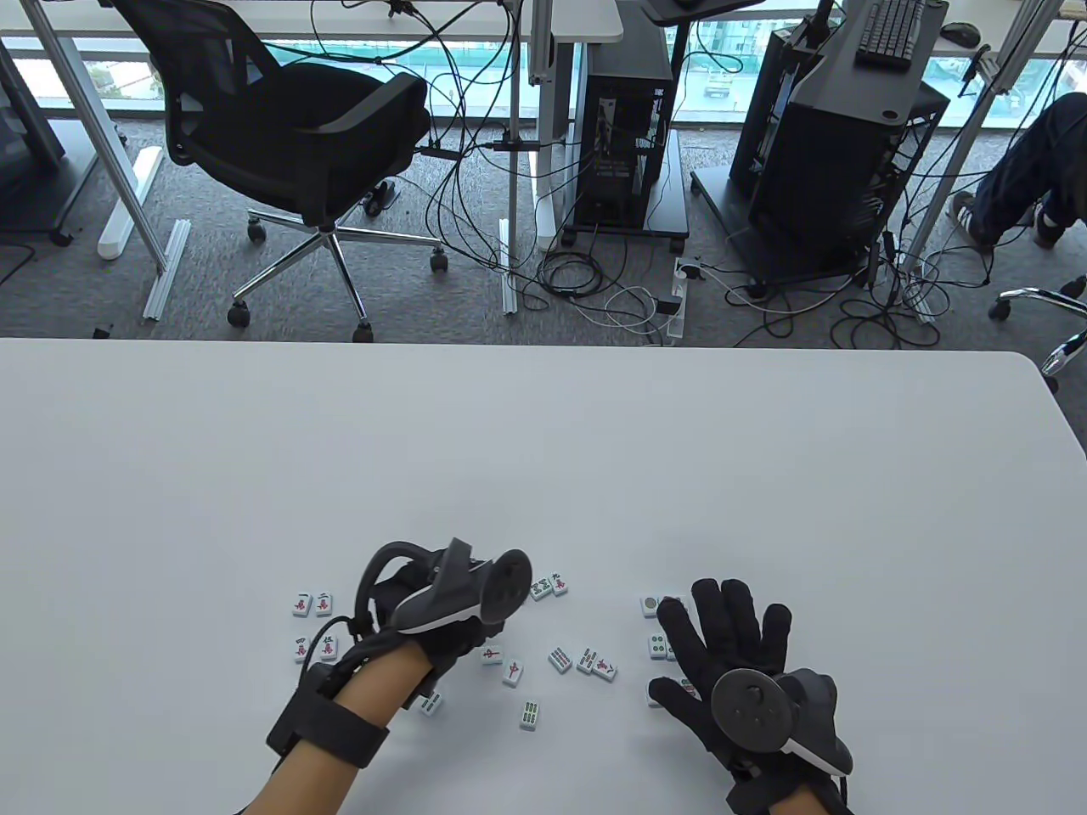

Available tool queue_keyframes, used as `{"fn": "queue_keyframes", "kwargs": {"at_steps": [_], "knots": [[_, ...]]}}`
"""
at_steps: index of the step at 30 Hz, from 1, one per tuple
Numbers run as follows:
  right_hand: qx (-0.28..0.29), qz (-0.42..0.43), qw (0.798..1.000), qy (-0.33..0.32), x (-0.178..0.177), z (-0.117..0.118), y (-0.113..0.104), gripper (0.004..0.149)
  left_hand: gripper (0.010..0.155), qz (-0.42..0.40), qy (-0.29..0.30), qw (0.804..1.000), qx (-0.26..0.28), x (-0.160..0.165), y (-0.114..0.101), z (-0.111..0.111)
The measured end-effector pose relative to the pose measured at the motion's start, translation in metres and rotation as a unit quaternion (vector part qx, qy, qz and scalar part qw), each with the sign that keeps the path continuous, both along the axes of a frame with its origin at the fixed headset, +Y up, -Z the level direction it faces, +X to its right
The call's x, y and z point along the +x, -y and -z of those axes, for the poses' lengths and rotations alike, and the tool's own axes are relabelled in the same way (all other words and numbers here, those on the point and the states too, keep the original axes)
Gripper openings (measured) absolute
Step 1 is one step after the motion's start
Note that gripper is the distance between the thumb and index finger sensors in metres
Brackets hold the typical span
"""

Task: Mahjong suit sorting

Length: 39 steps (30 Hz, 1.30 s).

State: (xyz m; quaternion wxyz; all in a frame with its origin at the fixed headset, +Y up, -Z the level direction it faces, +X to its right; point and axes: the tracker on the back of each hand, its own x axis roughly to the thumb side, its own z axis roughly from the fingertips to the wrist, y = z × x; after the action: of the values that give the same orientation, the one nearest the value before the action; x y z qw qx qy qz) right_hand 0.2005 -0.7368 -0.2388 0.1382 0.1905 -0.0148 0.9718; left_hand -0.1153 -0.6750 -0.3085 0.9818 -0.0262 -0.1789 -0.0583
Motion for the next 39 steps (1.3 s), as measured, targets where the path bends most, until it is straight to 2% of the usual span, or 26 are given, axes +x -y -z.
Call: {"fn": "queue_keyframes", "kwargs": {"at_steps": [3,6,14,20,30,33,39], "knots": [[0.001,-0.002,1.000,0.001,0.000,0.000,0.000,0.076,0.063,0.007,-0.013,1.000,0.004,-0.031,0.006,-0.006],[0.001,-0.004,1.000,0.001,-0.001,0.000,0.000,0.076,0.062,0.037,-0.034,0.999,0.005,-0.063,0.022,-0.010],[-0.001,-0.013,1.000,0.002,-0.002,0.000,0.001,0.076,0.061,0.076,-0.073,0.994,-0.041,-0.109,0.061,-0.011],[-0.004,-0.015,1.000,0.004,-0.002,0.000,0.001,0.076,0.060,0.095,-0.076,0.991,-0.055,-0.113,0.073,-0.014],[-0.003,-0.016,1.000,0.003,-0.003,0.000,0.001,0.076,0.061,0.138,-0.083,0.985,-0.067,-0.112,0.078,-0.015],[-0.003,-0.015,1.000,0.003,-0.003,0.000,0.001,0.076,0.064,0.152,-0.086,0.981,-0.081,-0.108,0.073,-0.015],[-0.002,-0.008,1.000,0.003,-0.002,0.000,0.001,0.076,0.061,0.119,-0.051,0.990,-0.055,-0.076,0.051,-0.014]]}}
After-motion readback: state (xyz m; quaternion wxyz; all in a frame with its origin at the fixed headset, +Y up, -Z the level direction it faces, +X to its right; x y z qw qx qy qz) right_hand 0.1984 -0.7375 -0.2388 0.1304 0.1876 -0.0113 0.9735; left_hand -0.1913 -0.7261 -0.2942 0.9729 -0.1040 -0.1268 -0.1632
